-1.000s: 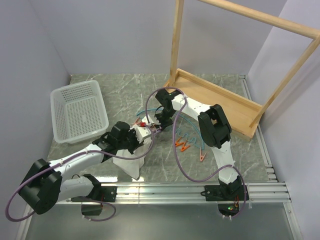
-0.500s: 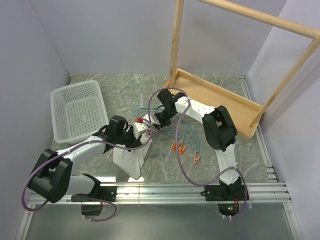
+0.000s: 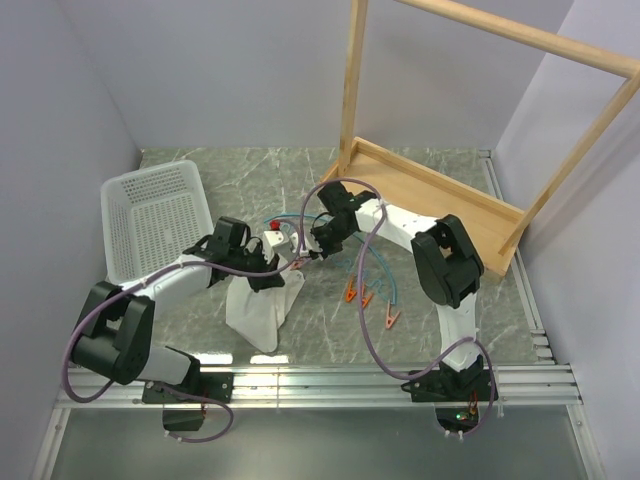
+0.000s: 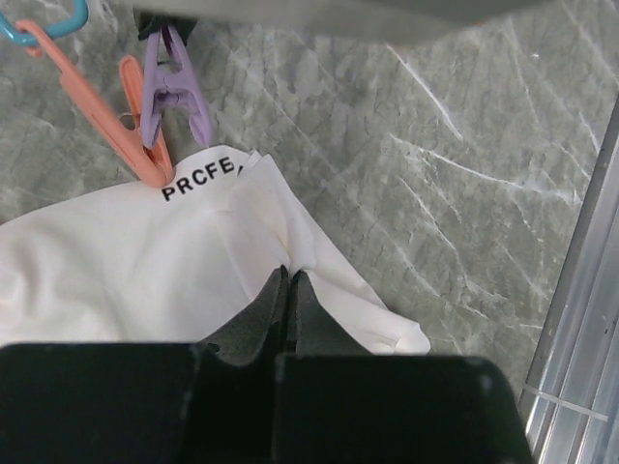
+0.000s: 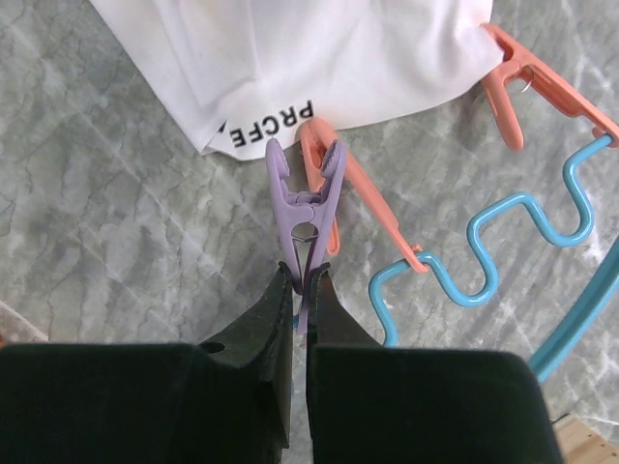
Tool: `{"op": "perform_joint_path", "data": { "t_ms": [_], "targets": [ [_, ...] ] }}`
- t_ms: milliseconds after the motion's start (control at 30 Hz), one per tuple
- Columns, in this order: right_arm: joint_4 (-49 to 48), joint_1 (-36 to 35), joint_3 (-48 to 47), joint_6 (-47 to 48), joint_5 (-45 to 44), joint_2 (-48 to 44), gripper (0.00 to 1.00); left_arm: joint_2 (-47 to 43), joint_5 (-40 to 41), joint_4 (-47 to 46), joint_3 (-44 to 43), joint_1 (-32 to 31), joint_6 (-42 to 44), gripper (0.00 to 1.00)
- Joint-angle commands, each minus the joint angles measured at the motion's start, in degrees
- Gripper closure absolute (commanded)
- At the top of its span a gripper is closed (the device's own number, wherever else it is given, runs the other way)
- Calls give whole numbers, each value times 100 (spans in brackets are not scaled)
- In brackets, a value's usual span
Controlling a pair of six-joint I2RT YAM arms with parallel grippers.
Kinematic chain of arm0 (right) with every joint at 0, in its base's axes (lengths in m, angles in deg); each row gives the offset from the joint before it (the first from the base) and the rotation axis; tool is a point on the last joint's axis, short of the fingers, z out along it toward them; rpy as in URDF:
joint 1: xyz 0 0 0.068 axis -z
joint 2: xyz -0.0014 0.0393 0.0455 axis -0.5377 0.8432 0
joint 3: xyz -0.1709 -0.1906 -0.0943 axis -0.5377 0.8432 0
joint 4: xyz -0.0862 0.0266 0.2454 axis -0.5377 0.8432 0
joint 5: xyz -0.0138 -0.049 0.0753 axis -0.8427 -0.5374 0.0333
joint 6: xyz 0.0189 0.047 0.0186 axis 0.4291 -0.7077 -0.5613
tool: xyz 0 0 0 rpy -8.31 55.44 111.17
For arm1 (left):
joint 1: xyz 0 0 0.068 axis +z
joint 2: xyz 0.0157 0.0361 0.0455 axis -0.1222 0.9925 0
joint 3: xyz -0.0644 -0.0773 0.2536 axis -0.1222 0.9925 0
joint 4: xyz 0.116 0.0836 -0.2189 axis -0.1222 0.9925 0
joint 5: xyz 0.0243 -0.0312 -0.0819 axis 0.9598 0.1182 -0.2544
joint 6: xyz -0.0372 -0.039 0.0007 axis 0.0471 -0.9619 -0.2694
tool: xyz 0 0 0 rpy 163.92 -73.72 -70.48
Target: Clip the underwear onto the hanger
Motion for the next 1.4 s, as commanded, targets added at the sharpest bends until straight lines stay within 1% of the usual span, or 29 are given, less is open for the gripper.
{"op": "perform_joint_path", "data": {
  "t_ms": [0, 200, 433, 533, 833, 1367],
  "targets": [
    [-371, -73, 30, 78, 194, -407, 100, 96, -397, -72, -299, 38, -66, 100],
    [-538, -99, 206, 121, 256, -548, 100, 306, -467, -54, -431, 152, -163, 100],
    [-512, -108, 249, 183, 177, -522, 100, 421, -598, -72, -519, 398, -269, 100],
    [-687, -99, 372, 201, 116, -557, 100, 465, -695, 42, -554, 451, -172, 100],
    [-907, -134, 461, 148, 124, -610, 100, 614, -915, 200, -729, 460, -67, 100],
    [-872, -161, 522, 254, 274, -715, 100, 1080, -985, 148, -1028, 539, -295, 99]
  ]
}}
